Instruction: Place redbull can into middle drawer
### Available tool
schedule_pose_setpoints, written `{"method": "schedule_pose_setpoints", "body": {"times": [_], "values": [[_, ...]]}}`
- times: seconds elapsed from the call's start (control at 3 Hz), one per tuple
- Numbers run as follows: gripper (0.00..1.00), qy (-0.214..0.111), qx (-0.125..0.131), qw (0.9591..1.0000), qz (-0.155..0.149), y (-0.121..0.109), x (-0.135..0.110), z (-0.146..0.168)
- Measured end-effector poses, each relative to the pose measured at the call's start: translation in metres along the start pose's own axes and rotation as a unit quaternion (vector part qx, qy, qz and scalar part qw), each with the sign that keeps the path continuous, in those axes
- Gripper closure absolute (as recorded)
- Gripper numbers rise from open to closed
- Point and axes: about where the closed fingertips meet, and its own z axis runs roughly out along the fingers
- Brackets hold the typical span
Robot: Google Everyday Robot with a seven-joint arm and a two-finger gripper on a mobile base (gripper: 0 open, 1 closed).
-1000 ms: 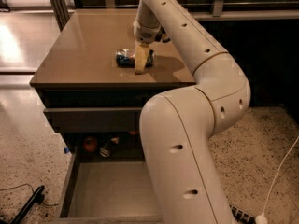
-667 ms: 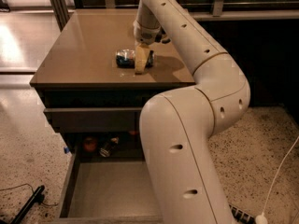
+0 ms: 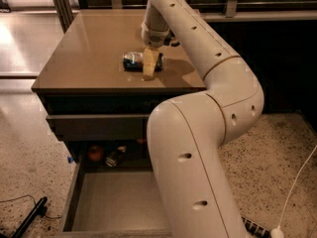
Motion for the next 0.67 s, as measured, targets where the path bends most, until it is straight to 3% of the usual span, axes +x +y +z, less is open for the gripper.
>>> {"method": "schedule_pose_setpoints", "body": {"times": [0.33,0.67], "values": [[0.0,-0.004,0.016,0.9996,0.024,-0.011,0.01,-0.004],[0.0,-0.019,0.047,0.9957,0.078,-0.03,0.038,-0.014]]}}
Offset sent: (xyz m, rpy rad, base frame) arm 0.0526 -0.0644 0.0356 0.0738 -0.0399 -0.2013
